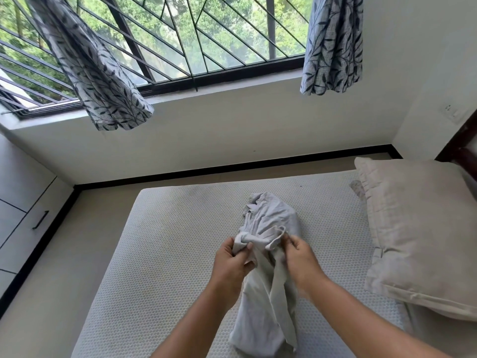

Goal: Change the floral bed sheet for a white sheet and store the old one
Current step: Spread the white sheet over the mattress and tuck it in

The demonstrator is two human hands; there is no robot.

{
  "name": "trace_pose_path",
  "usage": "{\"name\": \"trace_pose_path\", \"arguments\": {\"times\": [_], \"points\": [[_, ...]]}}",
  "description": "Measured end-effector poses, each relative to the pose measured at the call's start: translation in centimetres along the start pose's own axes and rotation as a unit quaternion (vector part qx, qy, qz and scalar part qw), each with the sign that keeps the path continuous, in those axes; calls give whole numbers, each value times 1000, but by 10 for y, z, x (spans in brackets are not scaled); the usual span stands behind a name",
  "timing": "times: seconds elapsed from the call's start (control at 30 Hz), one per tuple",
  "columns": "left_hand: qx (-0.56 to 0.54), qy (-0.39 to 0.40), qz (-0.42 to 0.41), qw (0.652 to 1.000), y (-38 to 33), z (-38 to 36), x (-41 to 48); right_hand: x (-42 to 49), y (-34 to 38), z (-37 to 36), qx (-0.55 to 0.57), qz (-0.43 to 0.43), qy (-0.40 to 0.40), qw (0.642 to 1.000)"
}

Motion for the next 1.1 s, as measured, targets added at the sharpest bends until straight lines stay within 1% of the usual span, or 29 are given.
{"name": "trace_pose_path", "arguments": {"times": [0.07, 0.1, 0.13, 0.17, 0.2, 0.23, 0.27, 0.3, 0.33, 0.37, 0.4, 0.43, 0.47, 0.5, 0.53, 0.57, 0.6, 0.63, 0.67, 0.7, 0.73, 0.77, 0.8, 0.87, 0.93, 0.97, 1.0, 1.03, 1.1], "points": [[-52, -54, 15, 997, -2, 10, 7, 9, -9, 10, 142, -81, -22, 986], [-65, -82, 22, 994, -4, 17, 11, 13, -14, 16, 178, -106, -38, 978], [-42, -102, 26, 994, -6, 26, 13, 18, -20, 26, 151, -116, -50, 980], [33, -110, 26, 993, -8, 37, 17, 22, -25, 36, 96, -109, -52, 988], [152, -101, 21, 983, -10, 49, 20, 22, -25, 45, 18, -82, -40, 996], [295, -73, 21, 953, -11, 58, 20, 24, -27, 52, -77, -48, -8, 996], [447, -35, 32, 893, -9, 66, 20, 23, -26, 57, -197, -21, 45, 979], [596, 11, 56, 801, -3, 74, 21, 23, -31, 58, -351, -8, 102, 931], [719, 50, 80, 688, 4, 80, 18, 22, -40, 58, -516, -21, 166, 840], [801, 77, 100, 585, 11, 89, 16, 19, -51, 59, -653, -56, 210, 725], [845, 91, 111, 515, 17, 98, 15, 18, -59, 60, -740, -77, 234, 626], [858, 89, 122, 491, 20, 108, 16, 18, -64, 60, -770, -84, 249, 581], [854, 75, 125, 498, 20, 116, 17, 18, -63, 61, -773, -92, 243, 579], [837, 52, 122, 531, 16, 123, 20, 22, -59, 63, -741, -93, 228, 625], [801, 23, 107, 589, 8, 128, 24, 25, -49, 67, -675, -98, 195, 705], [741, -16, 85, 666, -5, 128, 29, 31, -38, 73, -573, -99, 144, 801], [648, -71, 55, 757, -22, 127, 32, 36, -24, 78, -442, -107, 98, 885], [514, -134, 20, 847, -43, 126, 35, 41, -12, 83, -304, -104, 52, 946], [347, -180, -19, 920, -65, 123, 36, 45, 4, 88, -151, -86, 12, 985], [160, -195, -56, 966, -86, 120, 38, 48, 23, 93, 0, -58, -16, 998], [-25, -195, -99, 976, -112, 117, 40, 49, 44, 102, 145, -32, -32, 988], [-163, -191, -146, 957, -138, 121, 41, 51, 65, 117, 266, 6, -38, 963], [-251, -180, -190, 932, -166, 126, 42, 48, 89, 133, 360, 59, -35, 930], [-337, -124, -267, 894, -220, 138, 33, 35, 125, 168, 447, 147, -36, 882], [-381, -52, -334, 861, -261, 154, 21, 19, 144, 190, 475, 197, -46, 856], [-388, -28, -351, 852, -272, 164, 18, 11, 151, 192, 468, 210, -33, 858], [-385, -27, -362, 849, -279, 174, 15, 7, 154, 191, 451, 208, -24, 868], [-372, -51, -362, 853, -281, 183, 14, 4, 153, 189, 440, 196, -33, 876], [-361, -97, -339, 863, -270, 191, 14, -1, 142, 176, 340, 158, -49, 926]]}}
Point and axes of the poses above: each hand's wrist, its own x-axis towards the middle knuckle, its own z-axis out of the back of the hand, y = z × x, the point moved 4 cm from there along x, towards the middle knuckle, and after that the axes turned 15 degrees about -x, right-handed, at the moved point
